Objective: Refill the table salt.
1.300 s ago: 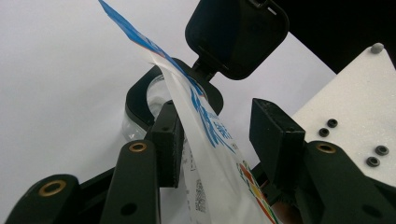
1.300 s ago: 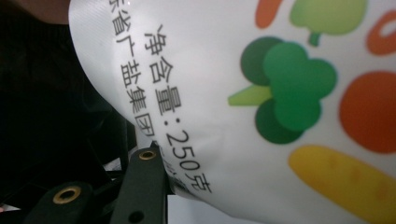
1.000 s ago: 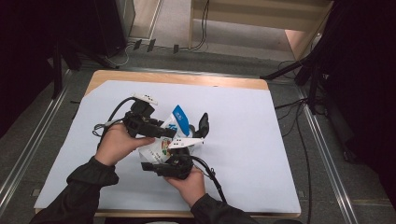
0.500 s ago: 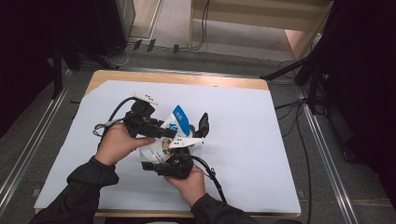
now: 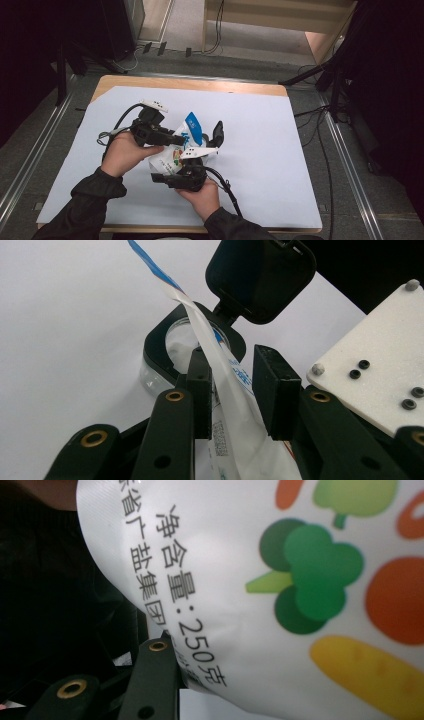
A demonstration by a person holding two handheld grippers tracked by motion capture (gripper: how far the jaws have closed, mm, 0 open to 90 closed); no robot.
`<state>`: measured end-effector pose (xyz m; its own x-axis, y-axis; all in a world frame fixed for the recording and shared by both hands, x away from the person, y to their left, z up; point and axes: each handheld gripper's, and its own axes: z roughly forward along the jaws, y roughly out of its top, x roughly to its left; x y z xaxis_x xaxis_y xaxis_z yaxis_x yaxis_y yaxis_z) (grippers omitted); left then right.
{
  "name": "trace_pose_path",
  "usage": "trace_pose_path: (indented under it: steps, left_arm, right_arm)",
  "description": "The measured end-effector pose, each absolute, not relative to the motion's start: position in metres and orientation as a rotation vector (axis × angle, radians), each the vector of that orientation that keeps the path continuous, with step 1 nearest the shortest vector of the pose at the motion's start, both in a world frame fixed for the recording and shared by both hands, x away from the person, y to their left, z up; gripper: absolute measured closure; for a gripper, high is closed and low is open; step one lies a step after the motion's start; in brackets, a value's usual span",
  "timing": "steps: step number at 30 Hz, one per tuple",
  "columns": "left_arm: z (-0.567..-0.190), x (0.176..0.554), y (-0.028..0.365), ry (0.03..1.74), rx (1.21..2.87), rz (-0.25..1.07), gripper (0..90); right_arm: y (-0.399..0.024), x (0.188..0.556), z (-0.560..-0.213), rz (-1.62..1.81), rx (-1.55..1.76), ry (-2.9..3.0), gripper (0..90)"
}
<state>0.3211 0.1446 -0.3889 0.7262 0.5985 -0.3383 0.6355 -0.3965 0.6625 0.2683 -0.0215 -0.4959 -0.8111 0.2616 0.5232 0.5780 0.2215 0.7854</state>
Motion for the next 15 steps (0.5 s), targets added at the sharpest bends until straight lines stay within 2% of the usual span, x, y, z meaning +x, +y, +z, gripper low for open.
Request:
trace_pose_path:
  steps: [7,12,15]
  left_arm:
    - [-0.3874,0.3228,0.1445,0.941,2.129,-0.066,70.9]
    - [-0.3855,0.3268,0.1447,0.965,2.140,-0.094,76.8]
    - [-0.3841,0.3281,0.1430,0.988,2.139,-0.091,77.4]
  right_arm:
    - [-0.0215,0.2699,-0.4957,-1.615,-0.780,-2.221,64.7]
    - [-0.0201,0.2715,-0.4950,-1.612,-0.773,-2.227,64.8]
    - [-0.0199,0.2725,-0.4949,-1.612,-0.775,-2.218,64.8]
